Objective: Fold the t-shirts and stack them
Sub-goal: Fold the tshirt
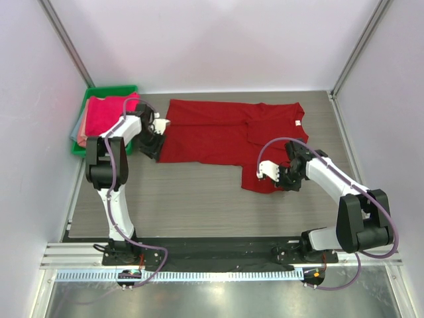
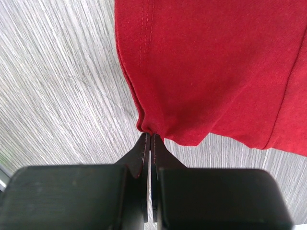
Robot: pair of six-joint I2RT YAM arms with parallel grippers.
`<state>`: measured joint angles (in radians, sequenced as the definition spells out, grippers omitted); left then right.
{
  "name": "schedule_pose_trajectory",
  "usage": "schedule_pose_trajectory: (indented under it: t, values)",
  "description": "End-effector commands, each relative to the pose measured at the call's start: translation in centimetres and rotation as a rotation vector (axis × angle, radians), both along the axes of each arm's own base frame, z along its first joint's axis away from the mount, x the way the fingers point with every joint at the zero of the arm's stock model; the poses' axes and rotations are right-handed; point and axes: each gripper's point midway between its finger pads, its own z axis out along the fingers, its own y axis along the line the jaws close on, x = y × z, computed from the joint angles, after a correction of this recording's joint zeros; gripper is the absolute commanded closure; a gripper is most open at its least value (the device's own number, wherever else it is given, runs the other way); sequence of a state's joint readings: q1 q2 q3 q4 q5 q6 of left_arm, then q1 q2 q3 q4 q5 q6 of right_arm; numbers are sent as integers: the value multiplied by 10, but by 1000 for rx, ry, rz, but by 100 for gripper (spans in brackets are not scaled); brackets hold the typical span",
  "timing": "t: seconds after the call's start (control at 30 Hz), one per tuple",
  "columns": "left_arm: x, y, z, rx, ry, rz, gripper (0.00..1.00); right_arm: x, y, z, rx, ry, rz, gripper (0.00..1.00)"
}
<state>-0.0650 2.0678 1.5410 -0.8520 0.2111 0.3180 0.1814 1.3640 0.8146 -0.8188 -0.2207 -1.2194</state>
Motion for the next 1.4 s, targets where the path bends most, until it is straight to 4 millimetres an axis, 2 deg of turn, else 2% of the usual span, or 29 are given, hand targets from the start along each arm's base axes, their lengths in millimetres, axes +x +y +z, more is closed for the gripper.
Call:
schedule_pose_trajectory:
  t: [0.0,0.47,0.8,0.97,1.07,1.17,1.37]
  values:
    - [-3,-7,5,-41,26,-8,63,11,1,7,-3,-26,-19,99]
    - [-18,-13,1,-75,92,-22,70,15,2,3,3,-23,-47,98]
    - [-4,-15,-4,-83,81,13,72,20,2,5,2,-35,-66,98]
    - [-5,-15,-3,-83,86,7,98,22,1,9,1,-49,-93,99]
    - [-7,-15,3,-83,76,-1,100,27,1,16,12,-70,-131,99]
    - [-7,-17,12,-93,64,-6,100,36,5,33,48,-112,-196,99]
    - [-1,-19,41,-104,13,-20,100,63,9,88,128,-249,-324,99]
